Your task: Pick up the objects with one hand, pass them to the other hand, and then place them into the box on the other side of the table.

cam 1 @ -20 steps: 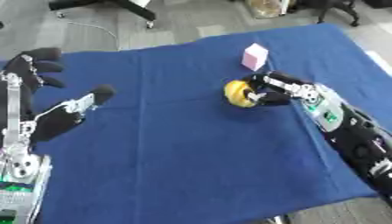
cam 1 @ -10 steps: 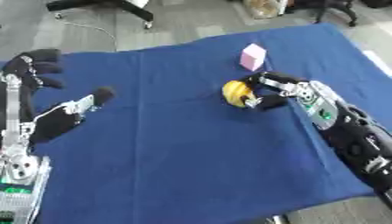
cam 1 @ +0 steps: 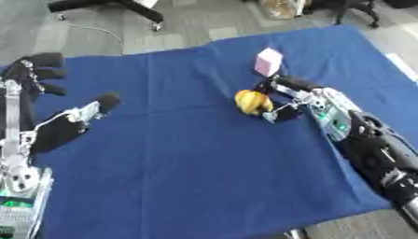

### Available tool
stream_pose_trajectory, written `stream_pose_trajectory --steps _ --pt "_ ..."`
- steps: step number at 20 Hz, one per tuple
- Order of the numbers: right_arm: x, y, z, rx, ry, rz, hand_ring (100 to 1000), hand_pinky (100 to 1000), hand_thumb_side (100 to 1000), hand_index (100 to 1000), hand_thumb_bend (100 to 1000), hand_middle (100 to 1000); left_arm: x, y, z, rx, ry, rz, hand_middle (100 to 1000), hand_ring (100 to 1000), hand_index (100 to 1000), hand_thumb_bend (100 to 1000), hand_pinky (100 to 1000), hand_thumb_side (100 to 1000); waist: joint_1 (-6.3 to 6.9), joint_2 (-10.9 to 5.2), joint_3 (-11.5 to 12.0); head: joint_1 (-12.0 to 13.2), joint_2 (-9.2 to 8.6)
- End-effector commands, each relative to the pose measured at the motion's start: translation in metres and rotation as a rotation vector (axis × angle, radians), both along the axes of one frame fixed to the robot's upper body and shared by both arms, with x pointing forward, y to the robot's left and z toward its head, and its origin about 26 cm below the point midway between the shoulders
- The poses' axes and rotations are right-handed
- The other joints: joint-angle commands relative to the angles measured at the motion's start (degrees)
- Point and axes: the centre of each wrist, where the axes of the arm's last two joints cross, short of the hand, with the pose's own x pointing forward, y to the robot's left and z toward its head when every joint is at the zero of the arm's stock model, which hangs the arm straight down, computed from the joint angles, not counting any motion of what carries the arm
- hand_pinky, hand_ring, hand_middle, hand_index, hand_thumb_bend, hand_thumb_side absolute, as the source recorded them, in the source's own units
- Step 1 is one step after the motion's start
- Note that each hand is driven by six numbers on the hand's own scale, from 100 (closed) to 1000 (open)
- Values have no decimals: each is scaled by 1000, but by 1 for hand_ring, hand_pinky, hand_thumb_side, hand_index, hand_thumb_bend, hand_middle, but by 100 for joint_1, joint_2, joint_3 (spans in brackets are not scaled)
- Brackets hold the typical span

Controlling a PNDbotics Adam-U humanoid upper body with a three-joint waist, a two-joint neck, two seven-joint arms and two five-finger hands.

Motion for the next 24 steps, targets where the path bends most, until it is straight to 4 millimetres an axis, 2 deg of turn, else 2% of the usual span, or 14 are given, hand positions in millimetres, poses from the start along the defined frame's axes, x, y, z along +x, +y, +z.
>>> stream_pose_trajectory --steps 1,3,5,9,15,19,24 --pt "-1 -3 -4 3 -62 -49 597 728 100 297 100 206 0 -2 5 -1 -23 -1 626 620 705 1000 513 462 6 -98 6 -11 -14" --pt "-2 -2 -3 40 -115 -83 576 713 100 195 100 185 0 -2 5 -3 -23 0 626 620 704 1000 513 462 1 -100 6 -10 -14" --pt "-3 0 -1 90 -164 -118 561 697 100 151 100 176 0 -2 5 -5 -23 1 627 622 704 1000 513 465 -4 -101 5 -6 -14" --pt "-6 7 9 219 -256 -165 551 675 100 142 100 177 0 0 4 -7 -21 14 625 622 703 1000 513 478 -16 -101 -3 9 -14" --pt "-19 26 36 413 -339 -183 550 668 100 141 100 184 5 10 -4 -36 -2 111 610 589 696 988 505 488 -21 -100 -15 34 -14" --pt "-32 42 60 538 -363 -147 550 667 100 142 100 189 11 15 -20 -70 44 195 606 587 691 976 497 483 -23 -100 -28 43 -14" --pt "-55 68 94 693 -382 -54 547 663 100 147 100 197 22 13 -52 -94 157 247 611 593 688 938 488 478 -26 -98 -60 74 -14"
